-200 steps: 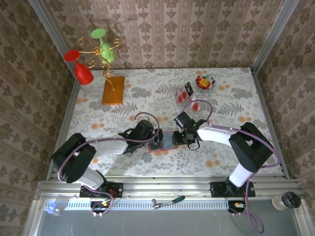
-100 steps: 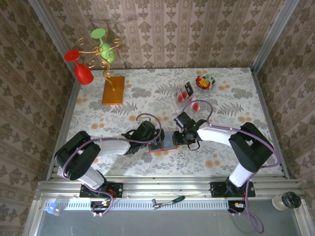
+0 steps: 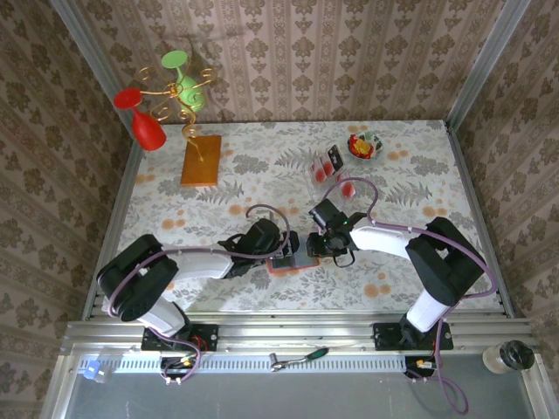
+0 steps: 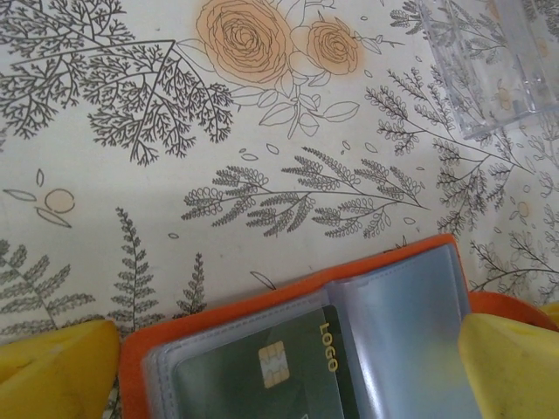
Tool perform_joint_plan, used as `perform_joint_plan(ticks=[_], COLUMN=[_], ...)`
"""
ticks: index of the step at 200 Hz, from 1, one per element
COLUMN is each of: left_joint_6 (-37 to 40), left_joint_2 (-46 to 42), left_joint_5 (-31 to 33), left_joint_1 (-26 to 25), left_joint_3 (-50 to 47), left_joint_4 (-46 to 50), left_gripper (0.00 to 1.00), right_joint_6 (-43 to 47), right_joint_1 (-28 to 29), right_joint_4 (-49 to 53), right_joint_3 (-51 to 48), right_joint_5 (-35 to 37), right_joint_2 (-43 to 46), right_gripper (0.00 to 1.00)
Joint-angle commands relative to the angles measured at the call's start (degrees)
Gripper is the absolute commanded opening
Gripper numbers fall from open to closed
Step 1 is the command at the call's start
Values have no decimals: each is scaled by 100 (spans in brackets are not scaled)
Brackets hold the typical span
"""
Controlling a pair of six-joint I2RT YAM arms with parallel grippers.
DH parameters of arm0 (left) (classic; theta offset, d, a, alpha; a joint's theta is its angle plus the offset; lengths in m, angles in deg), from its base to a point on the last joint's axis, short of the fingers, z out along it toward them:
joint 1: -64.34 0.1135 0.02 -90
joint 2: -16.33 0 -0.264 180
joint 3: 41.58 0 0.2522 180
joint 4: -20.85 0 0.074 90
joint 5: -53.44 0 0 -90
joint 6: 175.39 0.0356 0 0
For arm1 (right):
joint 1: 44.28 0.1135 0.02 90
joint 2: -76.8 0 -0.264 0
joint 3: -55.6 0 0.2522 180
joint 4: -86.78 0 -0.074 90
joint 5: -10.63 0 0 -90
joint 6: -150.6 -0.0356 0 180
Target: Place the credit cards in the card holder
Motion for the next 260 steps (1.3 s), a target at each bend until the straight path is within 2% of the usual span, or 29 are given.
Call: perform_joint_plan(ticks=[1,29,94,136,211,260], left_joint_6=[-219,-378,-738,-878,-944,-1013], left_joint_2=[-350,-505,-17,127,52,10], left_joint_5=[-150,-218,-481,-428,-362,-378], left_joint_1=[-43,-61,-261,-366,-385,-439], left_joint_3=[-163,-298,-138,-35,-35,-54], left_joint_4=[-327,-795,-2096,-2387,-2382,-2450], left_gripper=[100,100,100,100,100,100], right_joint_6=[-129,-159,-186,-193,7,-86], right_joint_1=[72,80,79,40,-442,-857], right_joint_4=[-284,-332,-348,-343,74,-46], right_joint_3=[-214,-239,-244,-217,-76,-424], right_joint_5=[-96,-132,-186,-275,-561,-666], right_joint_2=[-423,-448,-434,-388,366,758], right_gripper=[37,37,36,36,40,43])
